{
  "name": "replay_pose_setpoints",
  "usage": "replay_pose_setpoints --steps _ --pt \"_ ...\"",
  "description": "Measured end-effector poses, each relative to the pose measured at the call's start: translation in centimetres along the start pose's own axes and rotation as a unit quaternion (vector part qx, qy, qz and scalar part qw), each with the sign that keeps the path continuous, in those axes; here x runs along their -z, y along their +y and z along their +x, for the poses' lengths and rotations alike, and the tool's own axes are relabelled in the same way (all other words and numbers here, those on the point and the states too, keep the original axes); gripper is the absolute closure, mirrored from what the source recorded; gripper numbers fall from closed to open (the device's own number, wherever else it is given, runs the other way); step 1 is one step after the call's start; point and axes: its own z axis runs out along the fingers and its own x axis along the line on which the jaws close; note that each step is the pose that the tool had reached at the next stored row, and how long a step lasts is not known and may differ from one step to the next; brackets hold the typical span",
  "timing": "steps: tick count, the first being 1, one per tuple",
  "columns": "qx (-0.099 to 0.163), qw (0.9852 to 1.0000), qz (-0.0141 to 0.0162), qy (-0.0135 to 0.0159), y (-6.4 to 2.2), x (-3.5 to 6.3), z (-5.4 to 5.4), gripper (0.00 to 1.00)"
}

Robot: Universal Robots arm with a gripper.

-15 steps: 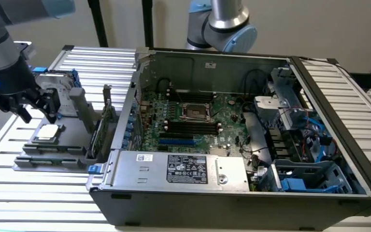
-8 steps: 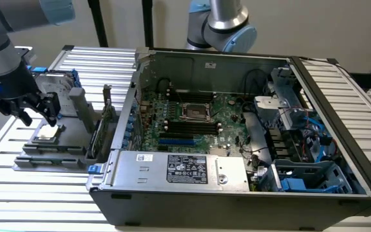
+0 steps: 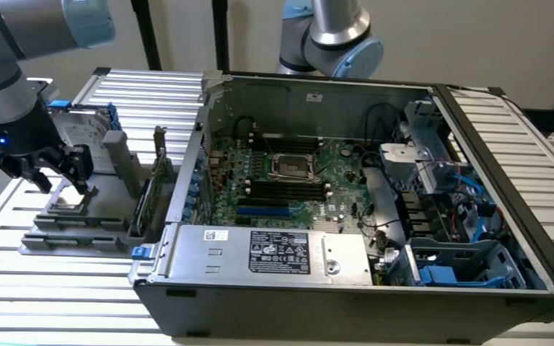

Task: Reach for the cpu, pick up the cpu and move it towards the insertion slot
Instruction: 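Pick up the cpu and move it towards the insertion slot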

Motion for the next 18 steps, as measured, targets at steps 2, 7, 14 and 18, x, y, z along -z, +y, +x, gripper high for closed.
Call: replay_pose_setpoints --steps 2,7,14,18 --pt "0.000 1.0000 0.0000 0.0001 -0.03 -0.28 0.0 0.35" --pt "0.000 1.0000 0.0000 0.0001 -0.05 -0.80 -0.1 0.35" --pt "0.000 1.0000 0.0000 0.0001 -0.06 -1.27 -0.1 0.35" --pt "-0.001 1.0000 0.0000 0.0000 -0.03 -1.39 -0.1 0.35"
